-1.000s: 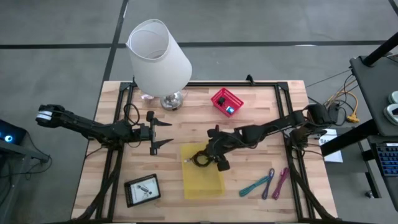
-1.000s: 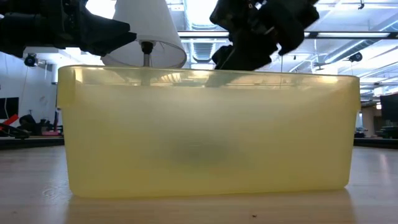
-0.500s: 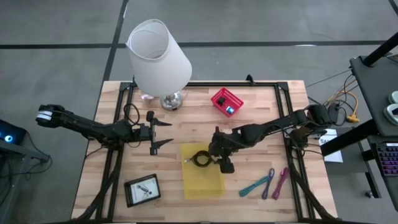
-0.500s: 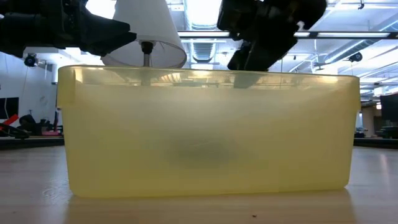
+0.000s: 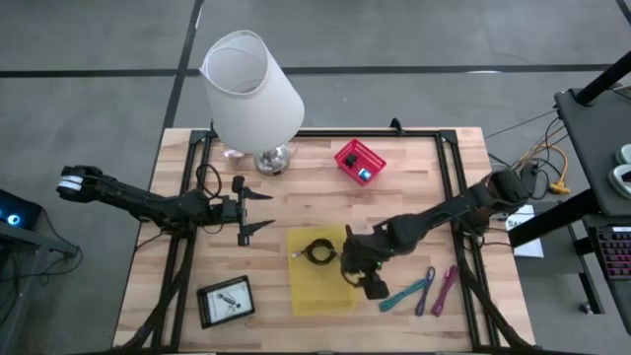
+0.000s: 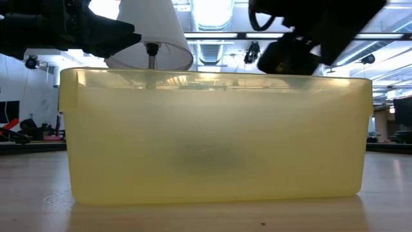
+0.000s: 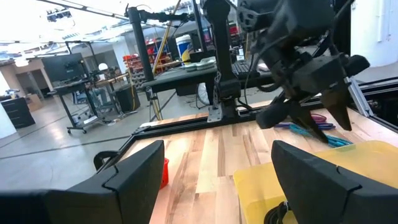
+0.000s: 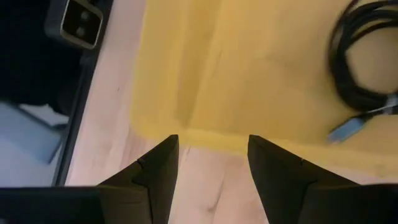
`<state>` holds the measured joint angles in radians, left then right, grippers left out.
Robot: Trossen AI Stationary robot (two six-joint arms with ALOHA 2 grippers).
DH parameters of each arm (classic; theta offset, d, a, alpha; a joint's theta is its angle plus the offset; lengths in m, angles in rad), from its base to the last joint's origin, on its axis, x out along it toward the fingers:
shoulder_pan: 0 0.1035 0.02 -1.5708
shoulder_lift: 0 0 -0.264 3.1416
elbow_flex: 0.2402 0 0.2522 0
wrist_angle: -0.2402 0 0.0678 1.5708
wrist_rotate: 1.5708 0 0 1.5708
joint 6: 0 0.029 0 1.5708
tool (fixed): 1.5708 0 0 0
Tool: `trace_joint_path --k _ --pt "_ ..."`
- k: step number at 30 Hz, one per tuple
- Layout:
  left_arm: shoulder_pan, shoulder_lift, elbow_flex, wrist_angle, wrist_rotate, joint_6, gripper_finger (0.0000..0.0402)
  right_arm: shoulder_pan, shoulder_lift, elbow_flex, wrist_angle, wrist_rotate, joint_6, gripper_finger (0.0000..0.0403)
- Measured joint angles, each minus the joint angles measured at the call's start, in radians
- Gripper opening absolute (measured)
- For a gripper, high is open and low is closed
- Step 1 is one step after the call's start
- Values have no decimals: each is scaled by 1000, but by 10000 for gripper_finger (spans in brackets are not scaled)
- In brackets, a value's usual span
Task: Pick and place items into bin
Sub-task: Put the blue charger cable into the yellow bin
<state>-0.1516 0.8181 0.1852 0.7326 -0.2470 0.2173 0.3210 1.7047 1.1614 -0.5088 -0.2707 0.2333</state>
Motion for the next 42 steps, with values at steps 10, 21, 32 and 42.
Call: trace_joint_path --k 10,21,32,42 --pt "0 0 0 1 0 0 279 116 0 -57 -28 8 115 178" --pt "0 0 0 1 0 0 279 258 0 -120 -54 13 118 178" --pt "0 0 0 -11 0 -13 279 328 0 -139 -27 229 208 165" --pt "0 0 0 -10 0 -27 279 345 5 -192 99 219 241 169"
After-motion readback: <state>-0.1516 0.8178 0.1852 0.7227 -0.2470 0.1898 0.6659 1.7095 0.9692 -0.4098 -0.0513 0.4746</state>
